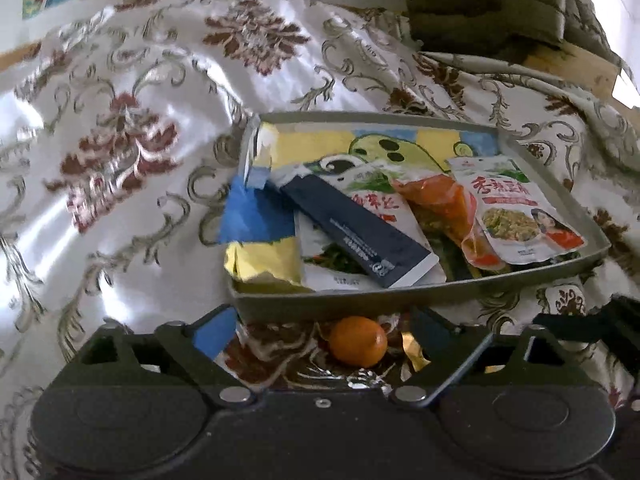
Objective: Organize snacks
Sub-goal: 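Close the left tool on the orange ball while the right tool grips the gold snack, then carry the orange ball and gold snack into the tray with both tools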
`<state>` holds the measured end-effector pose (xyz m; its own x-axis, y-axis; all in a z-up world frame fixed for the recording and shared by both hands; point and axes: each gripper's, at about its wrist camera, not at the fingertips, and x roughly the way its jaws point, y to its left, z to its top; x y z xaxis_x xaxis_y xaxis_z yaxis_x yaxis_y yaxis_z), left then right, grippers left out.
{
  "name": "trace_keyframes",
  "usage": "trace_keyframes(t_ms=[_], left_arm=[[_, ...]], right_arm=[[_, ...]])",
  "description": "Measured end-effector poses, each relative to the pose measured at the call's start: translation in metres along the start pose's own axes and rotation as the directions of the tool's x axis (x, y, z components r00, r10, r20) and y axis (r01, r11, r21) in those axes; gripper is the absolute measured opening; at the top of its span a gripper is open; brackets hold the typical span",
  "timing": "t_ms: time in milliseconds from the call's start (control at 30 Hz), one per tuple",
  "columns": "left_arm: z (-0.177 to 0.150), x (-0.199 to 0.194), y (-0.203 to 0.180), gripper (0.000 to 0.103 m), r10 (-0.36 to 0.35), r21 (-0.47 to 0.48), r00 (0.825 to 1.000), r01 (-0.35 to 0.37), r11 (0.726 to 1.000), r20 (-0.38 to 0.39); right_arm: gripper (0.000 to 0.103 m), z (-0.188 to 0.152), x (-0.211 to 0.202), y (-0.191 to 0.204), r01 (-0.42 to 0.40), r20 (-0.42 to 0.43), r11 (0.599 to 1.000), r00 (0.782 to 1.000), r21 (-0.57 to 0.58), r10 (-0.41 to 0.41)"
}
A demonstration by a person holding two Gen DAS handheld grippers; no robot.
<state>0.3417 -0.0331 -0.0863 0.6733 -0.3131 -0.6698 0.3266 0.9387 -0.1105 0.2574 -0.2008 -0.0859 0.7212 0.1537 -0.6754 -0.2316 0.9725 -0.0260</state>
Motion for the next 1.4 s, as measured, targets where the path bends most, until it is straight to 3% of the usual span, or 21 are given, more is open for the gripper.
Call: trace_keyframes(t_ms=[133, 267, 367, 533, 633, 700, 767, 833, 1133, 1300, 1333, 1400], left_arm=[[-0.004, 0.006, 0.006, 0.070, -0.025, -0.027, 0.999, 0.025, 0.999, -0.028], [-0.006, 0.008, 0.008, 0.052, -0.101, -0.055, 0.994, 0.099, 0.994, -0.031], [-0.007, 0.012, 0.006, 0.041, -0.136, -0.058, 0.990, 0.134, 0.989, -0.045], [-0.011, 0.020, 0.002, 0.040, -0.124, -0.039, 0.989, 0.122, 0.992, -0.081], [-0.011, 0.020, 0.001, 0.037, -0.113, -0.033, 0.990, 0.111, 0.993, -0.079], [-0.011, 0.019, 0.003, 0.036, -0.116, -0.042, 0.990, 0.113, 0.993, -0.078], [-0.012, 0.018, 0.004, 0.036, -0.115, -0.051, 0.990, 0.112, 0.992, -0.076], [-0.012, 0.017, 0.003, 0.035, -0.106, -0.053, 0.992, 0.102, 0.993, -0.074], [-0.016, -0.004, -0.005, 0.035, -0.047, -0.121, 0.997, 0.040, 0.992, -0.055], [-0.016, -0.023, -0.011, 0.035, -0.023, -0.101, 0.999, 0.019, 0.995, -0.033], [-0.016, -0.027, -0.012, 0.035, -0.019, -0.098, 0.999, 0.017, 0.995, -0.027], [-0.016, -0.035, -0.013, 0.035, -0.015, -0.097, 1.000, 0.013, 0.995, -0.015]], right_arm=[[0.089, 0.001, 0.003, 0.000, -0.032, 0.005, 0.999, 0.999, 0.031, 0.032], [0.079, 0.003, 0.004, 0.003, -0.062, 0.004, 0.997, 0.998, 0.036, 0.061], [0.078, 0.002, 0.006, 0.001, -0.104, -0.006, 0.992, 0.995, 0.071, 0.104], [0.090, 0.000, 0.017, -0.002, -0.148, -0.018, 0.985, 0.989, 0.092, 0.150], [0.088, 0.001, 0.021, 0.001, -0.142, 0.001, 0.985, 0.990, 0.095, 0.143], [0.079, 0.004, 0.018, 0.001, -0.146, 0.012, 0.983, 0.989, 0.109, 0.146], [0.057, 0.007, 0.016, -0.004, -0.162, 0.017, 0.977, 0.987, 0.138, 0.161], [0.046, 0.008, 0.015, -0.007, -0.163, 0.016, 0.973, 0.987, 0.165, 0.162], [0.035, 0.008, 0.004, 0.000, -0.134, 0.012, 0.978, 0.991, 0.162, 0.134], [0.030, 0.005, -0.010, -0.001, -0.130, 0.031, 0.975, 0.992, 0.180, 0.126], [0.019, 0.005, -0.013, -0.002, -0.130, 0.034, 0.975, 0.991, 0.182, 0.126], [0.014, 0.005, -0.021, -0.004, -0.131, 0.050, 0.973, 0.991, 0.189, 0.123]])
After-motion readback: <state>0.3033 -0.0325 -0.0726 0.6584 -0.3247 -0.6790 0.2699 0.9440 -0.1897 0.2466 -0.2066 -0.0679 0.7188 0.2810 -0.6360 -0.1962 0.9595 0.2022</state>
